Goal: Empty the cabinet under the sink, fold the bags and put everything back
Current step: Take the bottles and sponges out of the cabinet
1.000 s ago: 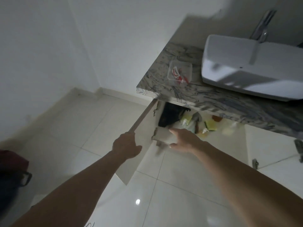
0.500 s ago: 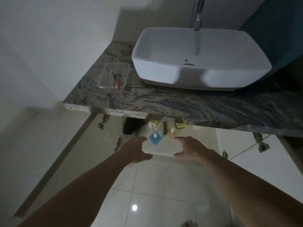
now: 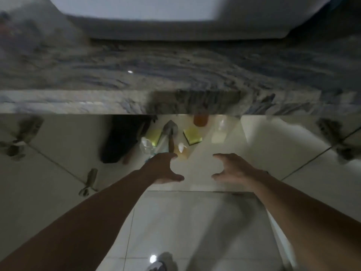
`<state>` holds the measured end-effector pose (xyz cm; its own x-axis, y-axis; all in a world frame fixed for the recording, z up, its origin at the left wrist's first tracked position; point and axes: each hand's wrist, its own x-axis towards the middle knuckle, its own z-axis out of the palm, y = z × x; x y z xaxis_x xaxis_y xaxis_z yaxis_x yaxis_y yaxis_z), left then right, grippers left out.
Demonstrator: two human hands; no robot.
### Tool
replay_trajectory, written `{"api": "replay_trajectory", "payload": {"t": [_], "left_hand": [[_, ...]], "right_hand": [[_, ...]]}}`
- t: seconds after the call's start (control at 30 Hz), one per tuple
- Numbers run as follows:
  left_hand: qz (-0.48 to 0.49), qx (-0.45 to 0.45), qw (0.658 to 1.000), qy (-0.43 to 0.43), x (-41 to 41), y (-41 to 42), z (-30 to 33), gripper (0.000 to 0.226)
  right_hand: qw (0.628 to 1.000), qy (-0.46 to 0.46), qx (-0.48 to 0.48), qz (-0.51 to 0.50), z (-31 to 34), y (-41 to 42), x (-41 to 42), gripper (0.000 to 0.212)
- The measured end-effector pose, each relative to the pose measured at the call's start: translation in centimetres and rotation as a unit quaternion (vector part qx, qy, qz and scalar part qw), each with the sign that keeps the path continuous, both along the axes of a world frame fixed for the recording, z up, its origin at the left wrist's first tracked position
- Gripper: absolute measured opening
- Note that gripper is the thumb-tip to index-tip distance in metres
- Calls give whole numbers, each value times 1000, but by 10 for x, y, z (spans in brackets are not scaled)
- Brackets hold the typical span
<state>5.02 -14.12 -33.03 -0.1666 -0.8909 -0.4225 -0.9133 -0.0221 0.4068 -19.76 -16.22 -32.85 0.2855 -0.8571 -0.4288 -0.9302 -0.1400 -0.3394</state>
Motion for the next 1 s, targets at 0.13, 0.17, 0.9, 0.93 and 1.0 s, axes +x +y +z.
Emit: {"api": "replay_trajectory", "payload": {"t": [0.13, 0.17, 0.9, 0.93, 1.0], "left_hand": [[-23, -31, 999, 22, -25, -42, -72, 97], [-30, -46, 998, 20, -31, -51, -89, 97], [-39, -267, 960, 81, -128, -230, -225, 81], [-44, -269, 960, 69, -131, -240, -224, 76], [-50, -272, 960, 53, -138, -256, -221, 75]], "right_hand": [[998, -12, -42, -35, -71, -29, -19, 90], [998, -19, -50, -42, -87, -35, -26, 89], [956, -63, -268, -103, -212, -186, -95, 77], [954, -66, -273, -105, -210, -193, -97, 77], [953, -63, -278, -105, -208, -208, -98, 80]]}}
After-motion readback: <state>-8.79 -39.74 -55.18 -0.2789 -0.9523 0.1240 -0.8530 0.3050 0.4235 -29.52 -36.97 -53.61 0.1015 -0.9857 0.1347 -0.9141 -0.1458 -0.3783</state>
